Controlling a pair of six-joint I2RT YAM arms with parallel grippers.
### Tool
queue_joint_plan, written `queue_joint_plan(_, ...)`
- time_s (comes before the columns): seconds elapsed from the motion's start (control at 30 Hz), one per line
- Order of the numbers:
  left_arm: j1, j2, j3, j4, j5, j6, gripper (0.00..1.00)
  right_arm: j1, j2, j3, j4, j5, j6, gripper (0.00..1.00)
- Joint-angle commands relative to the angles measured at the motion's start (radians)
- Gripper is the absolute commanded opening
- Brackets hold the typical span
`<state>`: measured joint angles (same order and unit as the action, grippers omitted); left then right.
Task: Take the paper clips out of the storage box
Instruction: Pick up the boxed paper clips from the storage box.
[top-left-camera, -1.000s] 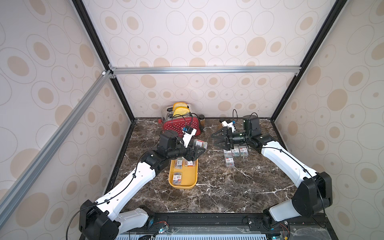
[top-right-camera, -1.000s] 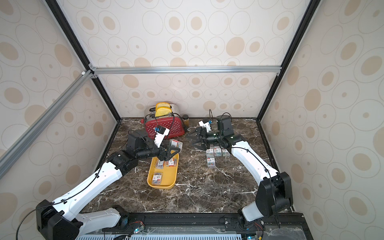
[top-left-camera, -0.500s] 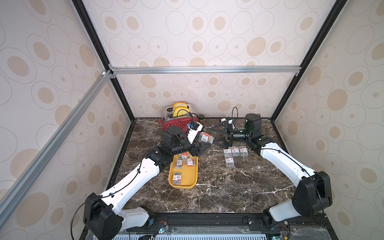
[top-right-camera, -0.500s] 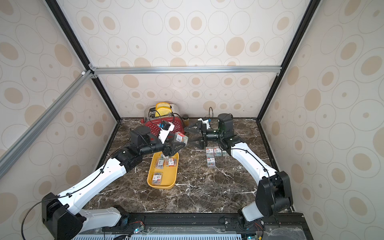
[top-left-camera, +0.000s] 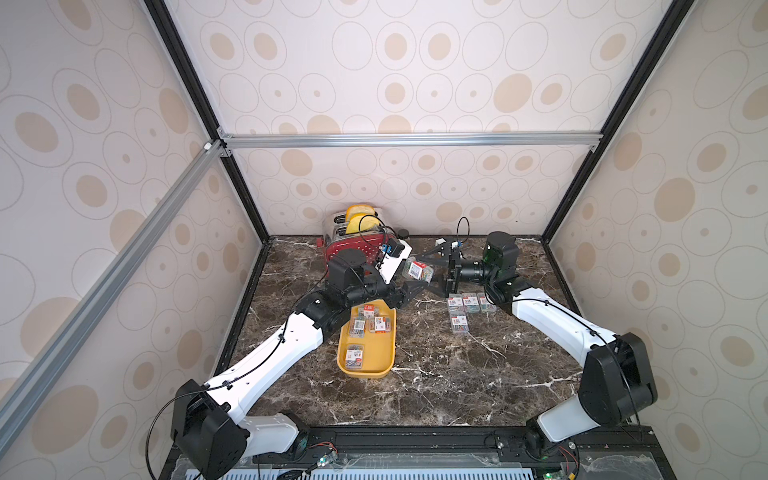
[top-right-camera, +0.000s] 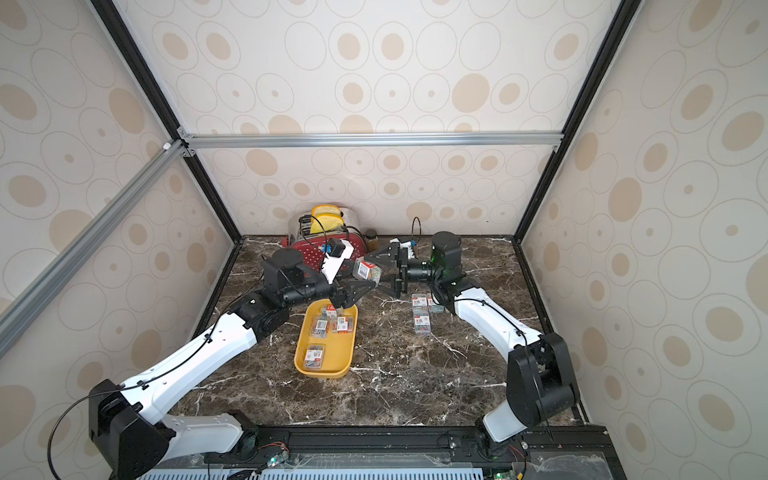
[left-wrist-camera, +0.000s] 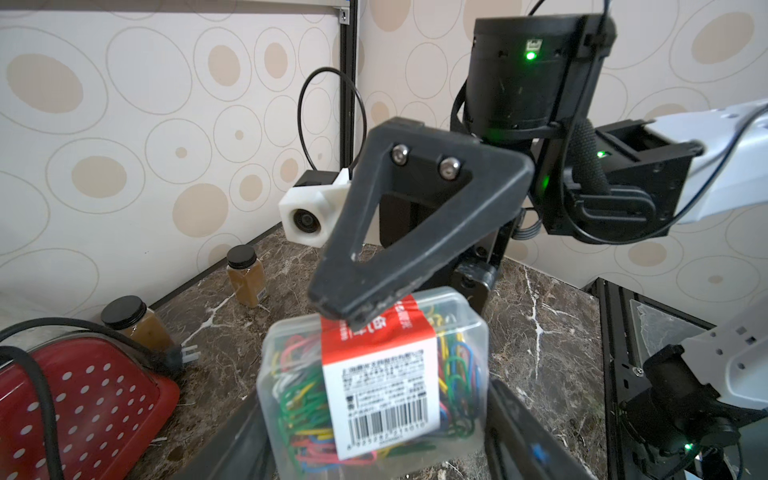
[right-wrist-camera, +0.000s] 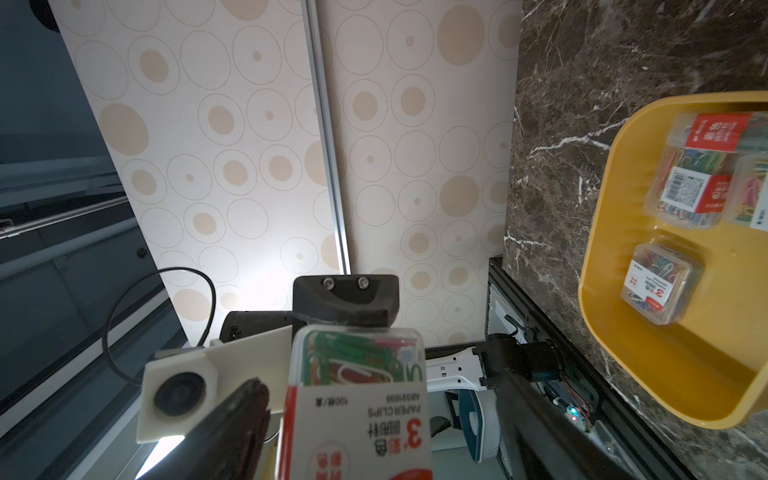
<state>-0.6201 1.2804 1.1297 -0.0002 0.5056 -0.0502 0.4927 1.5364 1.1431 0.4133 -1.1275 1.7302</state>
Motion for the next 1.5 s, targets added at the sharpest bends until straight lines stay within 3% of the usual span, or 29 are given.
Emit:
queue_joint_plan(0.0,-0.007,0.006,0.039,0.06,-0.007,0.033,0.37,0.01,0.006,-0.005,0.102,-0.012,0.059,0.86)
queue_joint_plan(0.3,-0.007,0.023,0.034,0.091,-0.027,0.057,0.38,0.027,0.019,0.003,0.167,-0.002,0.111,0.66)
queue_joint_plan(0.47,-0.008,0.033,0.033,0.101,-0.035,0.063,0.4,0.033,0.02,0.006,0.176,-0.001,0.109,0.5)
queue_joint_plan(0.6,-0.008,0.034,0.035,0.097,-0.034,0.057,0.46,0.032,0.021,0.005,0.15,-0.005,0.078,0.36)
queue_joint_plan(0.67,-0.007,0.031,0.038,0.083,-0.033,0.053,0.55,0.032,0.017,0.021,0.091,-0.012,0.025,0.31)
queue_joint_plan(0.77,-0.008,0.021,0.054,0.026,-0.03,0.039,0.79,0.028,0.001,0.088,-0.162,-0.018,-0.189,0.24)
queue_joint_plan(0.87,-0.007,-0.004,0.059,-0.035,-0.028,-0.008,0.98,0.002,-0.009,0.199,-0.541,0.009,-0.505,0.23)
queue_joint_plan(0.93,-0.007,-0.036,0.048,-0.058,-0.031,-0.06,0.99,-0.02,-0.006,0.271,-0.774,0.061,-0.717,0.22)
queue_joint_plan(1.1,-0.002,-0.091,0.086,-0.179,-0.045,-0.258,0.99,-0.043,0.009,0.376,-1.114,0.238,-1.085,0.2)
queue_joint_plan(1.27,0.055,-0.083,0.123,-0.257,-0.037,-0.562,0.99,-0.029,-0.052,0.309,-1.162,0.477,-1.341,0.21)
queue_joint_plan(1.47,0.091,0.032,0.103,-0.227,0.115,-0.879,0.99,0.039,-0.205,0.105,-1.017,0.733,-1.539,0.2)
